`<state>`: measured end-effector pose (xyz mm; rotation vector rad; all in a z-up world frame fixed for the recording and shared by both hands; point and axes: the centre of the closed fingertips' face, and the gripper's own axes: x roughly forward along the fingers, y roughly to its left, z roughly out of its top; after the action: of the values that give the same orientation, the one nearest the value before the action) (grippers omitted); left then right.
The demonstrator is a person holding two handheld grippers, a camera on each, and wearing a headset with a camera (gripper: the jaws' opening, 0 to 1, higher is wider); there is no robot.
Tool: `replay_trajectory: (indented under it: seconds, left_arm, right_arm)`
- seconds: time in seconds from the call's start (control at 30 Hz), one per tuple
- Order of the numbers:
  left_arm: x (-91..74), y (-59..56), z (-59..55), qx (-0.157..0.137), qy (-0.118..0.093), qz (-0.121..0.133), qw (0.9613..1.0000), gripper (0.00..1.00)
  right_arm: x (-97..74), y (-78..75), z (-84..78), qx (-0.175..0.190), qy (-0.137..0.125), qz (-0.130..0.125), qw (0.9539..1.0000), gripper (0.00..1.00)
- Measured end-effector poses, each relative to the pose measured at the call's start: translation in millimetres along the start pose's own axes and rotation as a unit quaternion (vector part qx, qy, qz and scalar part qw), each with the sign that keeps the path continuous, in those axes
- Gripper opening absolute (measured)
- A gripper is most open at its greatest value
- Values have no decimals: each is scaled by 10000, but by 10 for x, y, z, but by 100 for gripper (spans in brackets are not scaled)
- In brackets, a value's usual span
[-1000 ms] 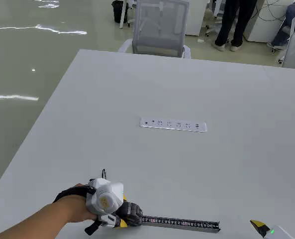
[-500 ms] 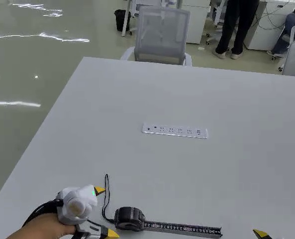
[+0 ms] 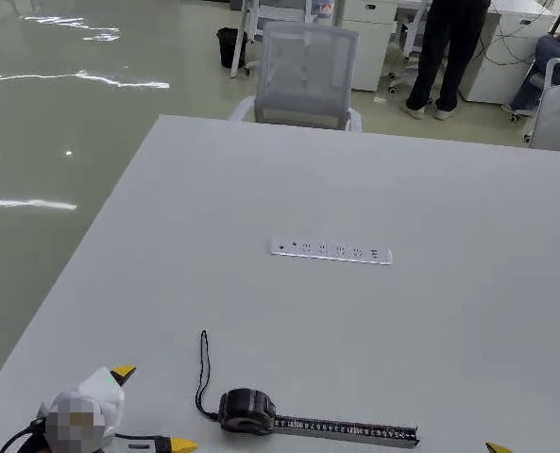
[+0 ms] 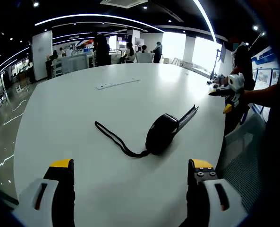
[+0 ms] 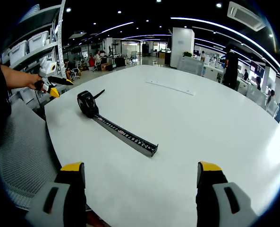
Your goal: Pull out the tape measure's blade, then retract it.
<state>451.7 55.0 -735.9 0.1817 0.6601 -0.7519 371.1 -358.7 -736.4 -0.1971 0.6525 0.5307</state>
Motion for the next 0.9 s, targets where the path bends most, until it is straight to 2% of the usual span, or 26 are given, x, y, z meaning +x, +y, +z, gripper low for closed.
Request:
replay_trajectory:
  seconds: [0.13, 0.23, 0.43, 0.5, 0.67, 0.77, 0.83, 0.9]
  left_arm:
    - [-147, 8, -81, -116, -63, 50, 9999, 99]
    - [-275, -17, -67, -218, -226, 97, 9995, 99]
    - [-512, 8, -139, -443, -359, 339, 9978, 99]
    - [-581, 12, -217, -477, -325, 363, 9977, 99]
    - [-660, 8, -331, -510, -292, 393, 9975, 99]
    - [-666, -21, -336, -425, -312, 361, 9980, 99]
    - [-658, -56, -269, -234, -459, 280, 9983, 99]
    - [-647, -78, -223, -173, -536, 207, 9982, 99]
  right_arm:
    - [-66, 32, -37, 37, 10, 25, 10000, 100]
    - [-149, 34, -57, 136, -31, -7, 9999, 100]
    - [-303, 34, -169, 281, -37, -102, 9995, 100]
    - [-333, 44, -230, 305, -1, -109, 9995, 100]
    - [-368, 99, -260, 355, -21, -68, 9993, 100]
    - [-363, 160, -231, 252, 7, -21, 9997, 100]
    - [-343, 162, -234, 177, 15, -19, 9998, 100]
    - [-352, 170, -195, 156, -9, -33, 9999, 100]
